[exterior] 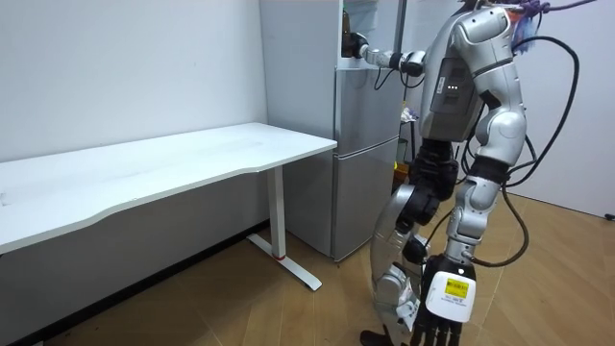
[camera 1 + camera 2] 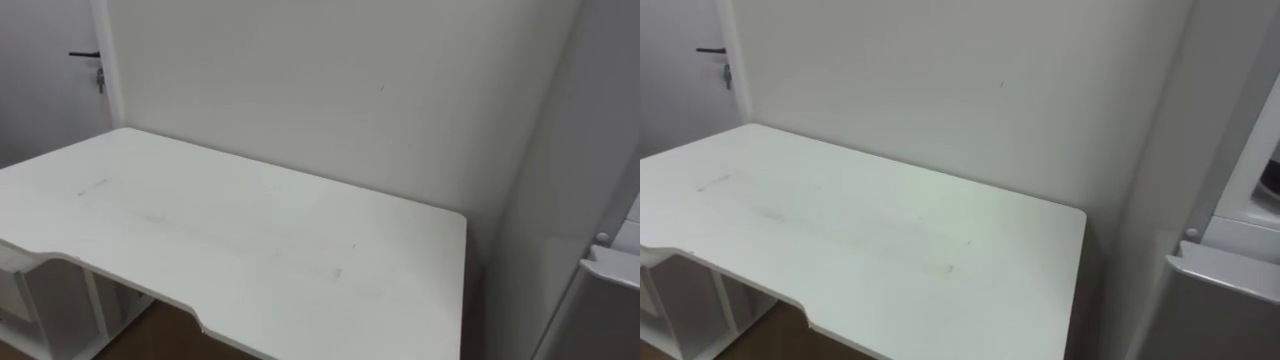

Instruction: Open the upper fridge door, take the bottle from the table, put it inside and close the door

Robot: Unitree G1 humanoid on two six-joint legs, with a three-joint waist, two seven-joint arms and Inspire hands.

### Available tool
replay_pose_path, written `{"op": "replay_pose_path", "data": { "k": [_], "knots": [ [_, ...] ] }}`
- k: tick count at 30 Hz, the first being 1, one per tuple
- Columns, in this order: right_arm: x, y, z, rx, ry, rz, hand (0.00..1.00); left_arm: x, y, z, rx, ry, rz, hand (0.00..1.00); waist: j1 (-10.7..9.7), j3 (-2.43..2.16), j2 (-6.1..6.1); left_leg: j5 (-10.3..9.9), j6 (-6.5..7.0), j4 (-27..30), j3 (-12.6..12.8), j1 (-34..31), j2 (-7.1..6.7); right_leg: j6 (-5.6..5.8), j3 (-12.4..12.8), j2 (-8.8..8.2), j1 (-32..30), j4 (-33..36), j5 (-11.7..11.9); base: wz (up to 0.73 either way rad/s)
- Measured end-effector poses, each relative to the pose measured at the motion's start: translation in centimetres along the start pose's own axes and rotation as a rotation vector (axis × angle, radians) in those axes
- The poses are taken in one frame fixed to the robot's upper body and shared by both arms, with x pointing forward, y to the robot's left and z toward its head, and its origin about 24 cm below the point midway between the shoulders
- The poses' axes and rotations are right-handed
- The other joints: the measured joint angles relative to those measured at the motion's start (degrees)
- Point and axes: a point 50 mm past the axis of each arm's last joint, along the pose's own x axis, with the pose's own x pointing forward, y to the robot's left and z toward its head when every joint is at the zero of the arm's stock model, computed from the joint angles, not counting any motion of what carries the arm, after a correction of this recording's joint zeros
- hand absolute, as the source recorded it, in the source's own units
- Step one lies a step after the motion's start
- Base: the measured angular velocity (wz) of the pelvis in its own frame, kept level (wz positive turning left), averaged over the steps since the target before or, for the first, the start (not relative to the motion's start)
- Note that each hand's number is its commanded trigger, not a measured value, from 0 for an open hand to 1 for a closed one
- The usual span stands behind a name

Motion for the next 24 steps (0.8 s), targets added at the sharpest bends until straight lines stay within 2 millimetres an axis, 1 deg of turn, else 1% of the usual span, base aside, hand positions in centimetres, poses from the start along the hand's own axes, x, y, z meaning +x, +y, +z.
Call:
{"op": "replay_pose_path", "data": {
  "k": [7, 9, 12, 14, 18, 20, 21, 22, 24],
  "knots": [
    [-0.2, -0.1, -0.1, 0.001, -0.006, -0.004, 0.0, 0.0, -0.1, 0.0, 0.01, -0.001, -0.005, 0.0, -0.08, -0.13, -0.23, 0.0, -0.01, -0.18, 0.07, 0.07, 0.04, 0.03, 0.26, -0.02, -0.12, -0.19, -0.11, 0.0],
    [-0.2, -0.2, -0.3, 0.004, 0.0, -0.008, 0.0, 0.0, 0.0, 0.0, 0.011, -0.001, -0.004, 0.0, -0.06, -0.32, -0.55, 0.0, 0.0, -0.35, 0.15, 0.17, 0.04, 0.03, 0.32, -0.02, -0.08, -0.15, -0.1, 0.0],
    [-0.4, -0.3, -0.8, 0.011, 0.019, -0.009, 0.0, 0.0, 0.2, 0.0, 0.013, 0.0, 0.0, 0.0, -0.02, -0.47, -1.14, 0.01, -0.01, -0.96, 0.25, 1.03, 0.03, 0.05, 0.36, -0.06, 0.64, -0.42, -0.09, 0.0],
    [-0.5, -0.2, -1.1, 0.016, 0.028, -0.009, 0.0, 0.0, 0.2, 0.0, 0.014, -0.001, 0.0, 0.0, -0.21, -0.42, -1.54, 0.0, -0.02, -1.36, 0.29, 1.64, -0.03, 0.1, 0.37, -0.01, 1.31, -1.14, -0.07, 0.0],
    [-0.6, 0.0, -0.7, 0.038, 0.018, -0.001, 0.0, 0.0, 0.2, 0.1, 0.014, -0.004, 0.0, 0.0, -0.84, -0.44, -1.63, -0.01, -0.02, -1.5, 0.32, 1.77, -0.14, 0.16, 0.33, 0.0, 1.51, -1.17, -0.05, 0.0],
    [-0.7, -0.2, -0.5, 0.095, 0.026, -0.002, 0.0, 0.0, 0.1, 0.1, 0.014, -0.003, 0.0, 0.0, -1.33, -0.44, -1.65, -0.01, -0.02, -1.88, 0.23, 2.21, -0.24, 0.24, 0.12, -0.02, 1.76, -1.17, -0.09, 0.02],
    [-0.8, -0.2, -0.3, 0.11, 0.026, -0.001, 0.0, 0.0, 0.1, 0.1, 0.014, -0.003, 0.0, 0.0, -1.38, -0.43, -1.64, -0.01, -0.02, -2.0, 0.29, 2.3, -0.28, 0.28, 0.11, -0.05, 1.76, -1.17, -0.12, 0.0],
    [-1.0, -0.3, -0.2, 0.126, 0.021, 0.0, 0.0, 0.0, 0.1, -0.1, 0.014, 0.001, -0.001, 0.0, -1.43, -0.38, -1.57, -0.01, -0.02, -2.24, 0.42, 2.6, -0.6, 0.33, 0.13, 0.01, 1.92, -1.2, -0.15, 0.0],
    [-1.3, -0.1, 0.3, 0.136, -0.003, -0.004, 0.0, 0.0, -0.1, -0.2, 0.011, 0.005, -0.006, 0.0, -1.82, -0.19, -1.02, -0.05, 0.06, -2.39, 0.4, 3.01, -0.8, 0.46, 0.08, -0.04, 2.4, -1.31, -0.23, 0.0]
  ]
}}
